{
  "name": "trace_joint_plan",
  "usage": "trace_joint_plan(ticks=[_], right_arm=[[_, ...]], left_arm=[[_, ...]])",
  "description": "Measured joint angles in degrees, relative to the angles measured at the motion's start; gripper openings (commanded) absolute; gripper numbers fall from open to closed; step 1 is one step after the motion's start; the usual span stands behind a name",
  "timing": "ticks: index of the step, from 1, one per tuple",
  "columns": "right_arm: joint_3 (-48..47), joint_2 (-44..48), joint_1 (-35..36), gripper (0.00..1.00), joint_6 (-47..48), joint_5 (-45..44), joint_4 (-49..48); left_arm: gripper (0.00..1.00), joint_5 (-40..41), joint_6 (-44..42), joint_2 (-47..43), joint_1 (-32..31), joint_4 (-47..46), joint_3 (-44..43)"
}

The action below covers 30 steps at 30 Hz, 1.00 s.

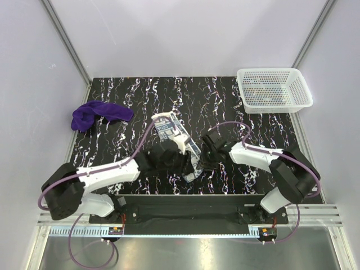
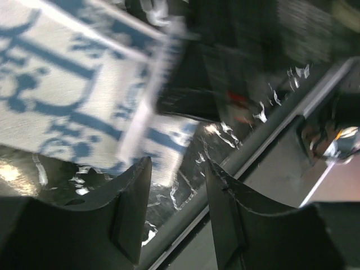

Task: Roll the towels
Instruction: Roll the towel

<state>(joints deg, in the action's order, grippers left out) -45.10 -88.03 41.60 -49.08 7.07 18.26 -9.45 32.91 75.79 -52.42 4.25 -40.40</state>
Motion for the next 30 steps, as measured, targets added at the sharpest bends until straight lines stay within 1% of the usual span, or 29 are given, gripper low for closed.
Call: trace_joint_plan(ticks=[5,9,14,19,22,27,30], right_arm=[[-3.7,-3.2,0.0,0.26,2.2,2.3,3.9],[-4.5,-4.1,0.0,0.25,3.1,4.0,4.9],[-4.5,-4.4,0.0,0.25,3.3,5.7,5.3],[-4.5,-4.4,0.0,0.25,3.9,6.1,5.7],[-4.5,-4.4,0.0,0.25,4.3,6.2,5.9],[-4.5,-4.4,0.0,0.25,4.9,6.8,6.3],[-4.5,-4.4,0.0,0.25,5.3,7.5,6.9]], left_arm=[[0.48,10.5,-6.8,-2.1,-11.7,0.0,-0.1],[0.49,15.4,-10.6,-0.5,-15.8,-0.1,-0.1],[0.50,21.7,-13.5,6.4,-19.8,1.7,-2.1],[0.50,26.6,-14.5,12.5,-22.5,5.0,-6.7],[0.49,29.6,-13.9,15.0,-22.8,7.0,-9.2],[0.54,34.1,-12.5,16.0,-22.8,9.9,-10.2],[0.54,36.3,-11.9,16.1,-23.1,11.9,-10.6]])
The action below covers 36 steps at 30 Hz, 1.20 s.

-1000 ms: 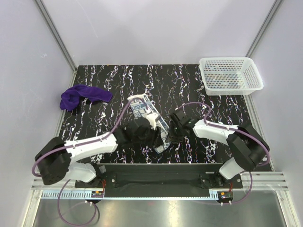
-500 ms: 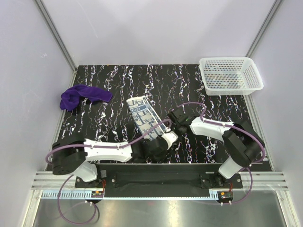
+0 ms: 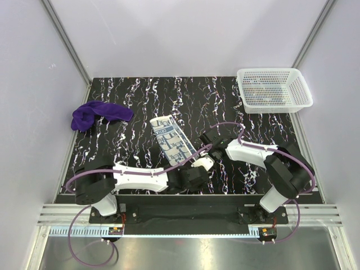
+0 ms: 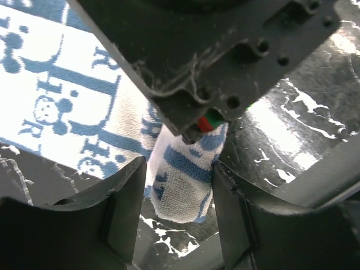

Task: Roll the towels
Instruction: Roll the towel

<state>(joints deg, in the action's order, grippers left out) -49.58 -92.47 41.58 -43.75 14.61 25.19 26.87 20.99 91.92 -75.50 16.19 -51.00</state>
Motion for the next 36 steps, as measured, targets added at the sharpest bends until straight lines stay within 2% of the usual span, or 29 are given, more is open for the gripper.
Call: trace_joint_plan(ticks=[11,16,18,19,20,23,24,26,29,30,31,33,36], right_arm=[[0.0,0.0,-0.7,0.25,0.8,0.5,1.1],[0.0,0.0,-1.0,0.25,1.4,1.5,1.2],[0.0,0.0,-1.1,0.25,1.5,1.6,1.2],[0.0,0.0,-1.1,0.25,1.6,1.7,1.2],[0.0,0.0,-1.2,0.25,1.6,1.8,1.2],[0.0,0.0,-1.6,0.26,1.6,2.5,1.2],[0.0,0.0,-1.7,0.26,1.6,2.6,1.2],[0.0,0.0,-1.9,0.29,1.7,2.6,1.3],[0.0,0.0,-2.1,0.47,1.9,2.6,1.6],[0.0,0.1,-2.3,0.60,2.0,2.4,2.0],[0.0,0.3,-2.3,0.67,2.1,1.9,2.6],[0.0,1.0,-2.4,0.78,2.4,0.9,3.7],[-0.1,2.9,-3.3,0.82,2.6,-1.2,6.0]], left_arm=[[0.52,3.6,1.2,5.6,-2.1,5.9,-6.3],[0.54,3.6,2.1,5.8,-2.2,7.6,-6.6],[0.51,3.6,2.4,5.9,-2.3,8.4,-6.6],[0.46,3.6,2.6,6.1,-2.3,8.5,-6.6],[0.30,3.6,2.8,6.3,-2.3,8.7,-6.6],[0.13,3.5,3.3,7.2,-2.4,8.7,-6.8],[0.02,3.5,3.4,7.5,-2.4,8.8,-7.0],[0.00,3.3,3.4,7.8,-2.4,8.9,-7.4],[0.00,3.2,3.4,8.3,-2.4,9.6,-8.1],[0.00,3.1,3.4,8.3,-2.4,9.9,-8.3],[0.00,3.0,3.4,8.4,-2.4,10.4,-8.5],[0.00,2.5,3.4,8.4,-2.4,11.6,-8.8],[0.00,0.6,3.4,8.4,-1.9,12.6,-9.2]])
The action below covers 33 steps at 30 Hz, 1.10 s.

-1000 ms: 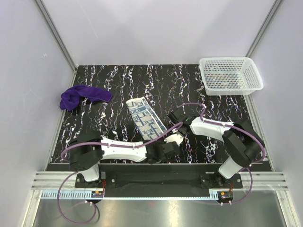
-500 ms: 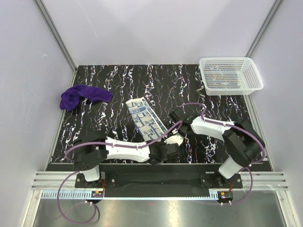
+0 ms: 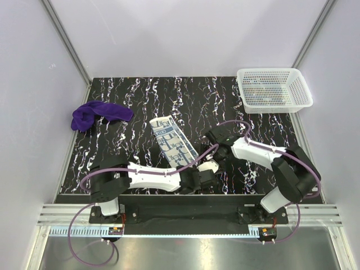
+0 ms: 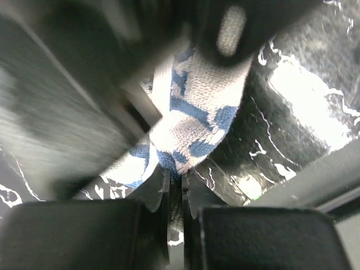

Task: Roll the towels
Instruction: Roll the towel

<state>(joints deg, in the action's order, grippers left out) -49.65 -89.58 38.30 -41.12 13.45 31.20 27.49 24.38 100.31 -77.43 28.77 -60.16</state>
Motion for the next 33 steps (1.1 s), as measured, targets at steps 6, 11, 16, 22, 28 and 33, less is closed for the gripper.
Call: trace_joint_plan(ticks=[6,11,16,22,28,33], right_arm=[[-1.4,6.0,-8.3,0.98,0.4,-5.3,4.2],[-3.6,12.6,-16.9,1.00,0.9,-11.0,7.6],[-4.0,18.8,-19.0,1.00,0.9,-15.0,10.0],[0.2,29.8,-19.0,0.99,0.6,-14.9,9.2],[8.9,37.7,-19.0,0.93,-0.7,-5.5,2.1],[16.4,36.7,-18.8,0.92,-3.2,2.2,-5.1]], left_arm=[[0.00,-4.1,-0.1,-0.1,1.6,-0.2,-0.7],[0.00,-7.7,0.1,-0.1,3.1,0.0,-0.7],[0.00,-13.5,1.6,-1.0,6.1,-1.8,0.1],[0.00,-23.8,5.9,-4.2,12.5,-7.7,4.6],[0.00,-35.2,11.2,-5.2,20.1,-15.5,8.7],[0.00,-43.2,16.1,-4.4,24.8,-21.2,10.9]])
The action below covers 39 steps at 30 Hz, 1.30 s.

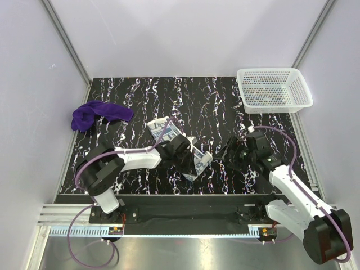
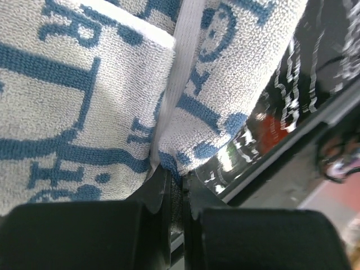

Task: Roll the towels
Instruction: Roll the towel

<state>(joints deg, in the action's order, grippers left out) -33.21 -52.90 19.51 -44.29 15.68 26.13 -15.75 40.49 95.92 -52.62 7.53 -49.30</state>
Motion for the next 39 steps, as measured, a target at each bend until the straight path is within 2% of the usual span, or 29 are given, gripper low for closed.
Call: trace_joint_plan(ticks=[5,13,20,35,38,39], right_arm=[[3.7,-1.1,1.7,0.91,-1.9,2.9,-5.0],[5.0,-10.5,7.6,0.88,-4.6,3.1,-16.9],[6.5,-18.6,12.8,0.83,-7.0,1.3,-24.5],[9.2,-20.6,13.0,0.69,-9.6,-3.1,-32.0],[9.2,-22.4,13.0,0.63,-9.7,-3.2,-33.6],[9.2,-22.8,13.0,0.57,-9.7,-3.2,-34.0]], left_arm=[[0.00,-7.3,5.8,1.6,3.0,-9.0,3.3],[0.00,-16.6,13.5,5.6,6.3,-19.5,5.6],[0.00,-20.2,16.1,7.6,7.6,-22.6,5.7],[0.00,-24.1,20.0,9.3,9.4,-29.4,8.2],[0.00,-24.2,20.1,9.4,9.4,-29.6,8.2],[0.00,-24.2,20.1,9.5,9.4,-29.8,8.2]])
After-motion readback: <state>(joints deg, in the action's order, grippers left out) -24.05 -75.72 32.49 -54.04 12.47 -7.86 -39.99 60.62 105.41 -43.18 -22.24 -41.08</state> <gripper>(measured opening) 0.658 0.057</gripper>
